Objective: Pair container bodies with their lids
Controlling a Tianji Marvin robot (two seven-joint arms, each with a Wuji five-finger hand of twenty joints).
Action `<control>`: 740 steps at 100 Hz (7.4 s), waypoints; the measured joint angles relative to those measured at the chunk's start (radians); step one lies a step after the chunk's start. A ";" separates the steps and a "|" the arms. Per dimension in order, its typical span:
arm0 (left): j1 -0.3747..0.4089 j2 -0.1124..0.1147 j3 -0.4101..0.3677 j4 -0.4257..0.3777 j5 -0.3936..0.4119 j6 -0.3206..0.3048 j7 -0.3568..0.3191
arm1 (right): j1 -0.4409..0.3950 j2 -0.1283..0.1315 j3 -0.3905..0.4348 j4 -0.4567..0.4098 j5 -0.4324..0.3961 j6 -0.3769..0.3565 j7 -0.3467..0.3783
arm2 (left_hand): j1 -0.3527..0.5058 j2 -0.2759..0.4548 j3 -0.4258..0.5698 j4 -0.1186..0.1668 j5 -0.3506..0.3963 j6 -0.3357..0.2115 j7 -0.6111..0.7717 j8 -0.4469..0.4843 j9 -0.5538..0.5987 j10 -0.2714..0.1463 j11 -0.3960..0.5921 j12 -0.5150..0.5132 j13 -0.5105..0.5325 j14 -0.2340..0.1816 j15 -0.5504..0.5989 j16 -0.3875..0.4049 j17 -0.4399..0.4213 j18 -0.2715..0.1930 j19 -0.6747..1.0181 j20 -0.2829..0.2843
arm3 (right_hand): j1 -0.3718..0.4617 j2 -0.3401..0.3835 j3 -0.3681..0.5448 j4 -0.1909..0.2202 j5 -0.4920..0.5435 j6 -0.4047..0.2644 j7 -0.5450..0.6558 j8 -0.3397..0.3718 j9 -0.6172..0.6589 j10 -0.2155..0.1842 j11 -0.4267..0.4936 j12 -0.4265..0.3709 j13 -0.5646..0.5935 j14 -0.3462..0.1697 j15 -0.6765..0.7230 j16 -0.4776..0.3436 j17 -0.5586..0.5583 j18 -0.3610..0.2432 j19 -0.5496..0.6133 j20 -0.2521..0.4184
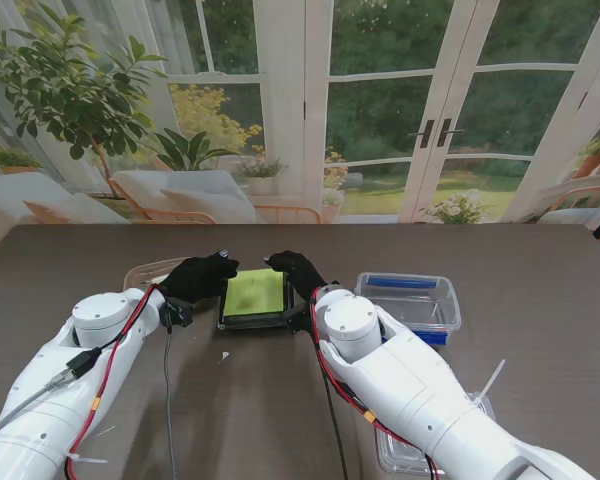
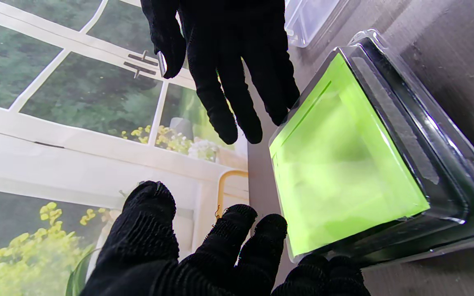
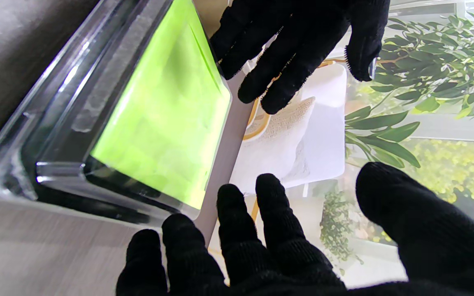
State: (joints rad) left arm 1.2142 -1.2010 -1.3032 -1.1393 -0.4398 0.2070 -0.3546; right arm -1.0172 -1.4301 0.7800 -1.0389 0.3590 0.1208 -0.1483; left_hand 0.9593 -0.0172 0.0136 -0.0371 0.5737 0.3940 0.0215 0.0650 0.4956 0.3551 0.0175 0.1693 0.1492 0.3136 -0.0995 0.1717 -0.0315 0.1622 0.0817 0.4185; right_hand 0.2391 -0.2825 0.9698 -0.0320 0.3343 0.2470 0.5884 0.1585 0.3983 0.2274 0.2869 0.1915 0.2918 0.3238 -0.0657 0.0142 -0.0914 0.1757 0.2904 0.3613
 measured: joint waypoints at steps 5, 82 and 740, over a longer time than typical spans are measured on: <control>0.000 0.000 -0.001 0.000 0.000 0.000 -0.001 | 0.001 0.000 0.000 0.001 -0.003 0.000 -0.001 | 0.000 0.000 0.000 0.000 0.000 0.000 0.000 0.000 0.000 0.000 0.000 0.000 0.000 0.000 0.002 0.001 0.000 0.000 0.000 0.000 | 0.000 0.000 0.000 0.000 0.000 0.000 0.000 0.000 0.000 0.000 0.000 0.000 0.000 -0.005 0.008 0.000 0.000 0.000 0.000 0.000; 0.011 0.005 -0.015 -0.014 0.018 0.005 -0.016 | 0.001 0.003 0.008 -0.011 -0.003 0.017 -0.002 | 0.000 0.000 0.000 0.000 0.000 0.000 0.000 0.000 0.000 0.000 0.000 0.000 0.004 -0.004 0.077 0.017 0.008 0.000 0.001 0.001 | 0.000 0.000 0.000 0.000 0.000 0.000 0.000 0.001 0.000 0.000 0.000 0.000 0.010 -0.038 0.025 0.009 0.000 0.000 0.000 0.001; -0.098 0.025 0.095 0.167 0.166 -0.229 -0.132 | -0.060 0.056 0.028 -0.105 -0.090 0.001 0.026 | -0.002 0.000 0.000 0.000 0.140 -0.030 0.060 0.028 0.176 -0.057 0.061 0.077 0.222 -0.105 0.204 0.145 0.152 -0.188 0.153 0.183 | -0.002 -0.027 0.001 0.000 0.196 -0.092 0.061 0.048 0.253 -0.066 0.076 0.027 0.328 -0.053 0.185 0.176 0.132 0.087 0.193 0.132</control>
State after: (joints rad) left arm 1.1159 -1.1762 -1.2079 -0.9721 -0.2741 -0.0217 -0.4870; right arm -1.0776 -1.3739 0.8083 -1.1434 0.2692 0.1217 -0.1219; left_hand 0.9575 -0.0175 0.0135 -0.0367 0.7137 0.3638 0.0813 0.0927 0.6716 0.2981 0.0784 0.2463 0.3713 0.2084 0.1049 0.3167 0.1207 -0.0253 0.2346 0.6014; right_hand 0.2375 -0.3094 0.9708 -0.0321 0.5306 0.1546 0.6490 0.2066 0.6513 0.1616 0.3631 0.2183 0.6197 0.2709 0.1197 0.1907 0.0406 0.2623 0.4834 0.4929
